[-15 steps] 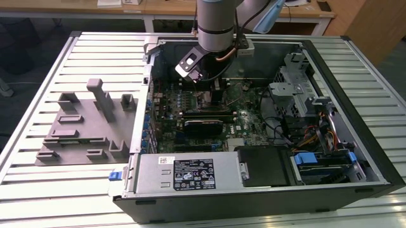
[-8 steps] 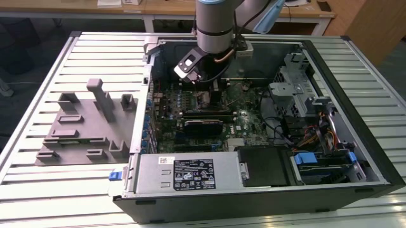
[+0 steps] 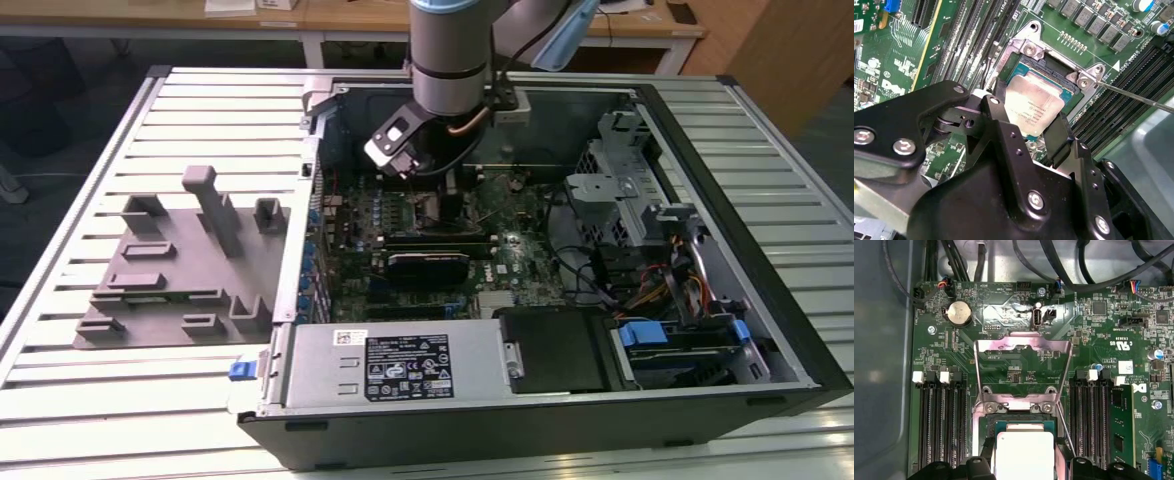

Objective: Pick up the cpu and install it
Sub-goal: 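Place the cpu into insertion slot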

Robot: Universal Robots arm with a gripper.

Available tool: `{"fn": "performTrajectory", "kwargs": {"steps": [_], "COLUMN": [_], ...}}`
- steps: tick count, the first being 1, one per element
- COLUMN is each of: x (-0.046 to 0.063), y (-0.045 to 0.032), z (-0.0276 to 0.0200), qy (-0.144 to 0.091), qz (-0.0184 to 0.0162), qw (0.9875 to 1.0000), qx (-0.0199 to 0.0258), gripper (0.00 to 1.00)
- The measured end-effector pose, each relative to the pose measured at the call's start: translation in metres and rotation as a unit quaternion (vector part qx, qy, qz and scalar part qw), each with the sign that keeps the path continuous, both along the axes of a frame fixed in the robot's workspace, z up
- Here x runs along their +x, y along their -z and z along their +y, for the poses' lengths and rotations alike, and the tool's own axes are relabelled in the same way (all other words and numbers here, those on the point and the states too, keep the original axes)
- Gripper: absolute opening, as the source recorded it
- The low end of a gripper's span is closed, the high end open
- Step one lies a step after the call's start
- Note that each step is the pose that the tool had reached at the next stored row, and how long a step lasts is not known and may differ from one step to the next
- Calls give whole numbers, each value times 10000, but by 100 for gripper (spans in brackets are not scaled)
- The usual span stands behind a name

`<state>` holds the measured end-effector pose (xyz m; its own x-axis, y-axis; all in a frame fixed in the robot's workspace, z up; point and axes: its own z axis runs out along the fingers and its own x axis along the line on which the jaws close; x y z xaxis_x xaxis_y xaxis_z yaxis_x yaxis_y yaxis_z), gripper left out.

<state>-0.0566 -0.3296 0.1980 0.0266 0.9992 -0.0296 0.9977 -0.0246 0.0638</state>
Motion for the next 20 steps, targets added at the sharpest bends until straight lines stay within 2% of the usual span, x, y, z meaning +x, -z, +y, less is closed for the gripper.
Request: {"fn": "performTrajectory", "kwargs": {"steps": [9,14,20], "x": [-4,-4,-4], "y": [49,62,70], "z": [7,9,16], "qy": [57,53,9], "qz": [0,1,1], "qw": [10000,10000,10000], "qx": [1,32,39], "gripper": [55,55,55]}}
